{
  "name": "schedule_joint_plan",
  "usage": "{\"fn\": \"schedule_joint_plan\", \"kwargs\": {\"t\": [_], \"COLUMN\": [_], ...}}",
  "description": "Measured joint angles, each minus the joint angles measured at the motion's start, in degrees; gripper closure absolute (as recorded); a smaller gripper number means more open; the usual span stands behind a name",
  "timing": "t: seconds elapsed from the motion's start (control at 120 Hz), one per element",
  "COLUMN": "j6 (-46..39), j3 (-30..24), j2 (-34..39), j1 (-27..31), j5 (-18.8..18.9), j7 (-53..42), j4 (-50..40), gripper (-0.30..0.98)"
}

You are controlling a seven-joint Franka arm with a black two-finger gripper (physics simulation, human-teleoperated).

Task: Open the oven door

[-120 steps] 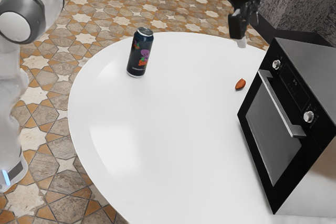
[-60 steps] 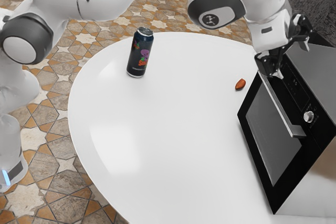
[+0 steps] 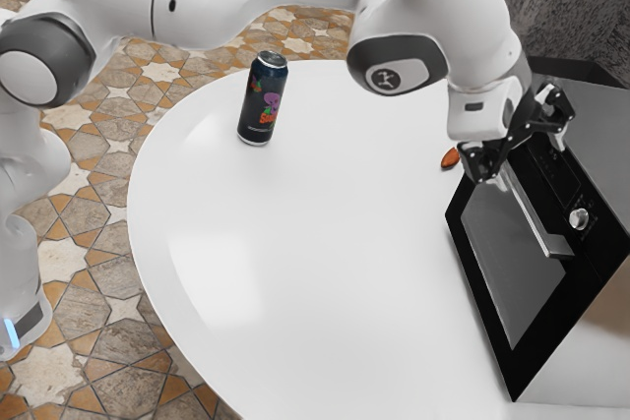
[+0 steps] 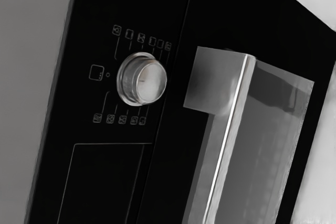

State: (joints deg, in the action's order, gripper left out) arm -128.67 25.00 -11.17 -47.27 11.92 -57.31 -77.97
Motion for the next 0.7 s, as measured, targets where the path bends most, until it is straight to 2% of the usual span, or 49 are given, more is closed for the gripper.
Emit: {"fn": "schedule_joint_plan", "kwargs": {"t": [0.308, 0.7], "j6": [-0.2, -0.5], "j3": [0.1, 0.4], "j2": [-6.2, -7.2], "j1": [1.2, 2.4], "j5": [-1.6, -3.3], "j7": [-3.1, -5.2], "j4": [0.2, -0.2], "gripper": [0.0, 0.0]}}
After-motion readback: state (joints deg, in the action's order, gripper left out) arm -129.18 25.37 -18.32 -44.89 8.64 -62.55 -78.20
